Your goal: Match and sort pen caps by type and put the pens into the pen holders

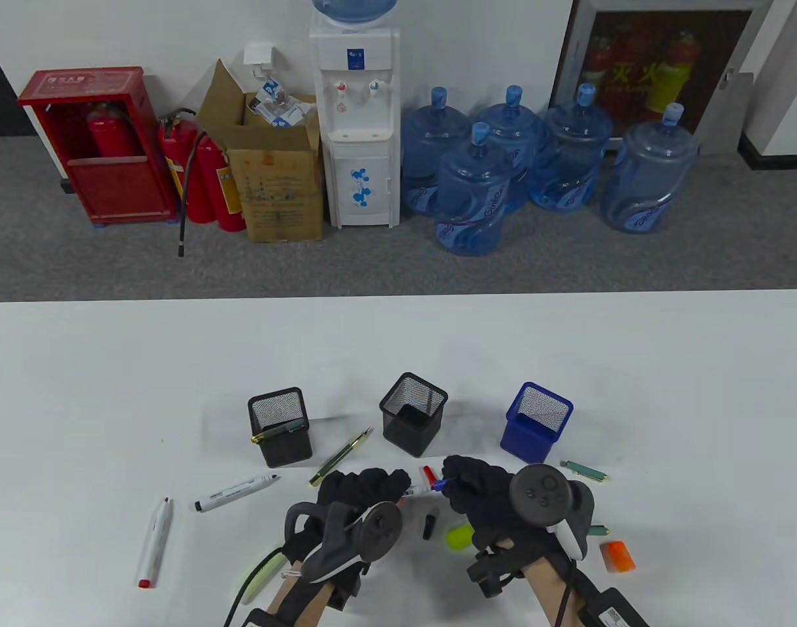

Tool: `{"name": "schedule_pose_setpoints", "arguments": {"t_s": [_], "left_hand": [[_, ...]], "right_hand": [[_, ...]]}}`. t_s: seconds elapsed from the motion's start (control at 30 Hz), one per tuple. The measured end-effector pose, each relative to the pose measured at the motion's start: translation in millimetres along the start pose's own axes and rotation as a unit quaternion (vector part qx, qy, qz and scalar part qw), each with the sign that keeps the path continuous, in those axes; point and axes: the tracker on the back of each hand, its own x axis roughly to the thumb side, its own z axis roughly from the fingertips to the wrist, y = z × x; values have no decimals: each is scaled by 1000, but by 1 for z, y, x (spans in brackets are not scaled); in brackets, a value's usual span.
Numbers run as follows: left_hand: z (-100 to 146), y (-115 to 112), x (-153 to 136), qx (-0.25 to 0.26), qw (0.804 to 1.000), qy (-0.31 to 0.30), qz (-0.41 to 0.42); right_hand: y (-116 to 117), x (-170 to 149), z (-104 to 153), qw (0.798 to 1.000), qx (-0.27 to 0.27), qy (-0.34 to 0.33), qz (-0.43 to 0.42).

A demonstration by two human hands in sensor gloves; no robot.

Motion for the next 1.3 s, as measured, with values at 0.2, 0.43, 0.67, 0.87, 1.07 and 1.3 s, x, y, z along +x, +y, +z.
{"name": "schedule_pose_setpoints", "arguments": {"t_s": [0.2,0.43,0.67,0.87,1.07,1.3], "left_hand": [[0,1,1,15,1000,2,16],[2,2,6,20,1000,-14,8],[5,7,9,45,997,-40,42],[8,9,11,61,995,-54,51],[8,6,6,57,996,-53,42],[5,42,-28,119,993,-1,18]], "right_hand": [[9,-6,-1,998,44,22,-33],[13,0,0,998,56,-18,31],[14,3,-1,996,79,-30,34],[14,4,-4,994,111,-15,-5],[12,4,-5,991,130,-6,-16],[-18,32,-6,999,8,-51,17]]}}
